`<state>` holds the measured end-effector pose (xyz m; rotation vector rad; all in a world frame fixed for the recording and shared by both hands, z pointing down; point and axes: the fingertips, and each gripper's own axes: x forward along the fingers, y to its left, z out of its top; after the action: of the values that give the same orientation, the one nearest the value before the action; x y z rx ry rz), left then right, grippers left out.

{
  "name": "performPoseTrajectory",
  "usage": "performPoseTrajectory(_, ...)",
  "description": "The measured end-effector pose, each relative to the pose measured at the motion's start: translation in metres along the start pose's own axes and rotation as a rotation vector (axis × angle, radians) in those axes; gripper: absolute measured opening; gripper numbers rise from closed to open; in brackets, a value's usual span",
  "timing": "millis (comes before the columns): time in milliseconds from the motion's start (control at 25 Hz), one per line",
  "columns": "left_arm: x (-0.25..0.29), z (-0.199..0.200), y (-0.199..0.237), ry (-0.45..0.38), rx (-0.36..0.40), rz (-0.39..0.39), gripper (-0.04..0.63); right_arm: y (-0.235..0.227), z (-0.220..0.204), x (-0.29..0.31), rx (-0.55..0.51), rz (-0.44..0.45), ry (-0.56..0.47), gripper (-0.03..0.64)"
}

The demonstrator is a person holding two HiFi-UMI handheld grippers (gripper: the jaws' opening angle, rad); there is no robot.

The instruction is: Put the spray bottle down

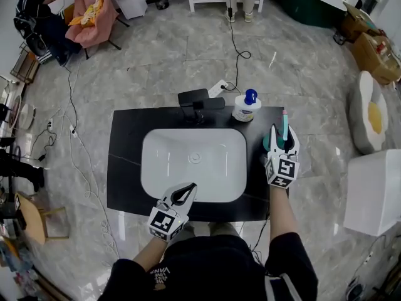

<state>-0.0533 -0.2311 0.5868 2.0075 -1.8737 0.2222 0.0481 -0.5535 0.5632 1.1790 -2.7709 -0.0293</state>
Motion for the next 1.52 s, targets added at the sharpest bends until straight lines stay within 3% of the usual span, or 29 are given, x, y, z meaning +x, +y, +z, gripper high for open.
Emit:
performPoseTrajectory(320,0.001,0.0,0.003,0.01,-0.006,0.024,0.02,-0.002,-0.002,0.007,0.017,-0.01,-0.022,0.184)
performPoseTrajectory(720,0.011,0.005,-0.001,-0.003,-0.003,-0.014,0.02,-0.002,-0.007,0.002,0.03,0.014,0.017,0.186)
performPoseTrajectory(1000,0.01,0.007,-0.001,-0.005,0.002,-0.026,0.02,0.0,-0.011,-0.001,0.049,0.033,0.048,0.253)
performPoseTrajectory(1520,0.001,0.013,0.002,-0.017,0.024,-0.066,0.02,0.005,-0.012,-0.035,0.059,0.0,0.094,0.278)
